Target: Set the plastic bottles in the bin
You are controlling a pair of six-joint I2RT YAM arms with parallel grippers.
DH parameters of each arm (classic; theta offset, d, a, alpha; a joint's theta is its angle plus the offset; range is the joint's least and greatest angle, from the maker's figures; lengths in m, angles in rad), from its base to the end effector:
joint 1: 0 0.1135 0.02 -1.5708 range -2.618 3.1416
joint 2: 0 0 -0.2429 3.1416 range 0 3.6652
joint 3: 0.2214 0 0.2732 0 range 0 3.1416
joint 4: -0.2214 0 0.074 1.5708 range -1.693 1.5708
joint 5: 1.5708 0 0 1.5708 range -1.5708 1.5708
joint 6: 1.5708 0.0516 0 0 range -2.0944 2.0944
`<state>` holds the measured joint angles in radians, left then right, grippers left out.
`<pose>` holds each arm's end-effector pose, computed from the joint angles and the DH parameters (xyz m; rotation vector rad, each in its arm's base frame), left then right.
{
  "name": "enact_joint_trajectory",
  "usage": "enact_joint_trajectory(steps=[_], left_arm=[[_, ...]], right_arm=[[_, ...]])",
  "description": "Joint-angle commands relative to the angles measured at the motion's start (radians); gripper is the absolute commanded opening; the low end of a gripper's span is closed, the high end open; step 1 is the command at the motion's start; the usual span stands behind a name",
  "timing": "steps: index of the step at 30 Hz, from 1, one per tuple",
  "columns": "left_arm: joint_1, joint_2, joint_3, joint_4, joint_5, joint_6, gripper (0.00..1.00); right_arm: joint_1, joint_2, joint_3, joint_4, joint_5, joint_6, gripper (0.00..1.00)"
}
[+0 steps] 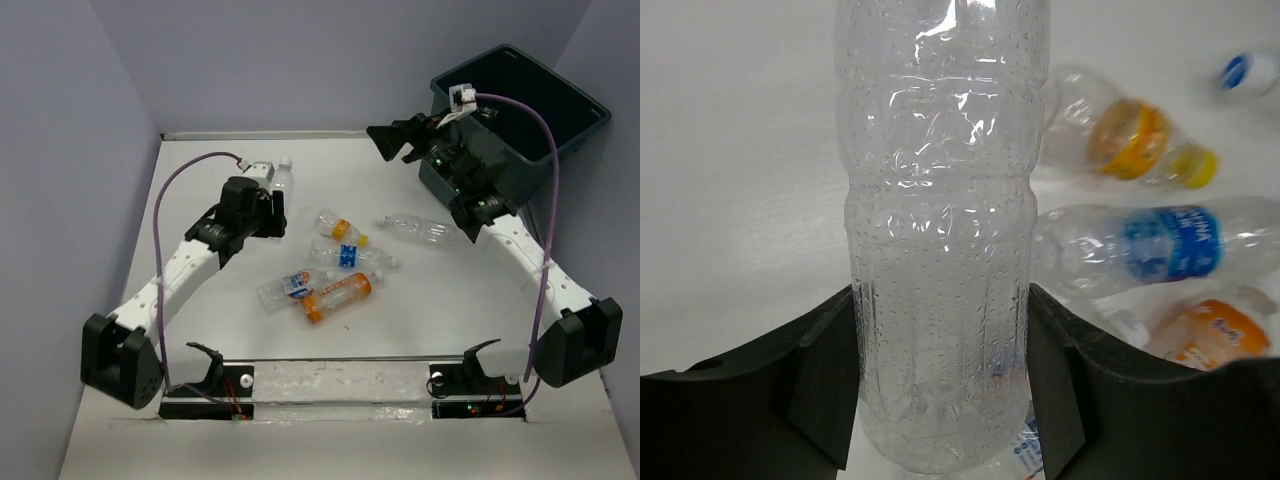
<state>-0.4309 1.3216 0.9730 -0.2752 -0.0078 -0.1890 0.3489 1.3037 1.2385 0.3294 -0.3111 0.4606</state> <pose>0.3028 -0.1387 0.2409 0.2629 2.1995 -0.3380 0.3185 0.1327 0.4224 -0.2002 1.3592 0.8865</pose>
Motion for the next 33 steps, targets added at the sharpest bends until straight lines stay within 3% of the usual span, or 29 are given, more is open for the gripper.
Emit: enact_joint_trajectory(steps=[1, 6, 10, 16, 26, 28, 29, 30, 31, 32, 33], left_arm=[[-0.005, -0.254, -0.054, 0.151, 0.139, -0.009, 0.60], [-0.003, -0.407, -0.128, 0.267, 0.360, -0.043, 0.61], [-0.005, -0.433, -0.134, 0.268, 0.483, -0.046, 0.61], [-0.005, -0.464, -0.160, 0.269, 0.566, -0.041, 0.61], [-0.006, -0.533, -0.203, 0.294, 0.614, -0.029, 0.63], [-0.006, -0.539, -0.207, 0.292, 0.615, -0.029, 0.63], [-0.008, -0.541, -0.209, 0.289, 0.608, -0.027, 0.72], [-0.008, -0.542, -0.209, 0.289, 0.598, -0.027, 0.72], [-0.006, -0.545, -0.209, 0.286, 0.585, -0.027, 0.79], [-0.008, -0.552, -0.209, 0.277, 0.568, -0.030, 0.93], [-0.008, -0.571, -0.211, 0.277, 0.551, -0.030, 0.99]], right_arm=[[0.077, 0.017, -0.046, 0.132, -0.072, 0.184, 0.96], [0.211, 0.063, -0.122, 0.195, -0.060, 0.225, 0.97], [0.263, 0.081, -0.146, 0.275, -0.094, 0.237, 0.98], [0.282, 0.166, -0.142, 0.367, -0.219, 0.325, 1.00], [0.312, 0.263, -0.063, 0.329, -0.218, 0.332, 0.99], [0.321, 0.275, -0.047, 0.335, -0.226, 0.329, 0.86], [0.321, 0.272, -0.047, 0.335, -0.212, 0.326, 0.68], [0.321, 0.266, -0.047, 0.335, -0.212, 0.323, 0.60], [0.321, 0.255, -0.053, 0.320, -0.174, 0.313, 0.54], [0.321, 0.243, -0.051, 0.303, -0.148, 0.299, 0.50], [0.321, 0.229, -0.047, 0.278, -0.122, 0.258, 0.44]])
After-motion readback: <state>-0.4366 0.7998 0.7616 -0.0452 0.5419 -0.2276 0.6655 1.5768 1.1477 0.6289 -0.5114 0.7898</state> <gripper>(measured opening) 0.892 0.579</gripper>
